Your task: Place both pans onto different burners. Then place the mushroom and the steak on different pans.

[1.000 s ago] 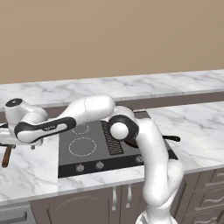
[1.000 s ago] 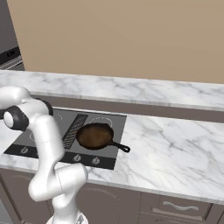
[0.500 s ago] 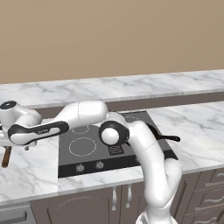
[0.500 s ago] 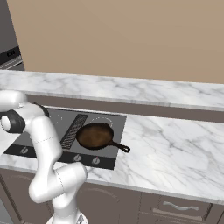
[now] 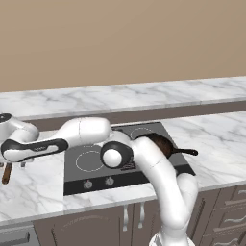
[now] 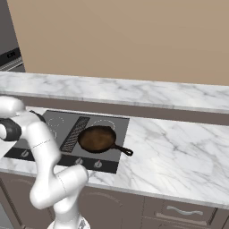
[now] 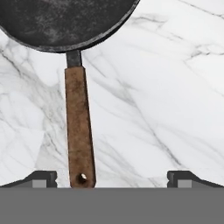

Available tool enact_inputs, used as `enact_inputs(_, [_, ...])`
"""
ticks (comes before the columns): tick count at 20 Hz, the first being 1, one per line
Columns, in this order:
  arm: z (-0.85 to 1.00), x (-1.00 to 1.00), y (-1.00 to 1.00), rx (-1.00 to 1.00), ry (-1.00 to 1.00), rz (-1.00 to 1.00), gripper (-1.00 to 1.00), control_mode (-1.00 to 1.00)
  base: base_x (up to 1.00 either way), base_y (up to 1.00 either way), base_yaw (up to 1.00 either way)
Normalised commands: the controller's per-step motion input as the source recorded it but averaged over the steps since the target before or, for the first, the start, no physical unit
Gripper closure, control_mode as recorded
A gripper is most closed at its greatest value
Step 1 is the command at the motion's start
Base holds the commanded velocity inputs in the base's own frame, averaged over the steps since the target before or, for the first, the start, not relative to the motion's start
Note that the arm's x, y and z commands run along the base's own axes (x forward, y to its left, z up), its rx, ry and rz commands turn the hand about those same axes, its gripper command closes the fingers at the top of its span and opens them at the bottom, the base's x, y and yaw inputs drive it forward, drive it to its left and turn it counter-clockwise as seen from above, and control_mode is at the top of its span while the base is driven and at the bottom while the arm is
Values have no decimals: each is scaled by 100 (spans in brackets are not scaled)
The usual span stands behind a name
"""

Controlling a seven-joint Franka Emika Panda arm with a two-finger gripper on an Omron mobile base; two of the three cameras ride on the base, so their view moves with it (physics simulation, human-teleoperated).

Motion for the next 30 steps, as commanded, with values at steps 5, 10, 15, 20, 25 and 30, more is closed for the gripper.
enact_inputs(5, [-12, 3, 24, 0, 0, 2, -100, -100, 0, 0, 0])
enact_inputs(10, [-12, 5, 12, 0, 0, 0, -100, -100, 0, 0, 0])
enact_inputs(15, [-15, 4, 6, 0, 0, 0, -100, -100, 0, 0, 0])
enact_inputs(20, [-14, 7, 10, 0, 0, 0, -100, -100, 0, 0, 0])
enact_inputs(25, [-13, 4, 3, 0, 0, 0, -100, -100, 0, 0, 0])
enact_inputs(30, [-12, 5, 3, 0, 0, 0, -100, -100, 0, 0, 0])
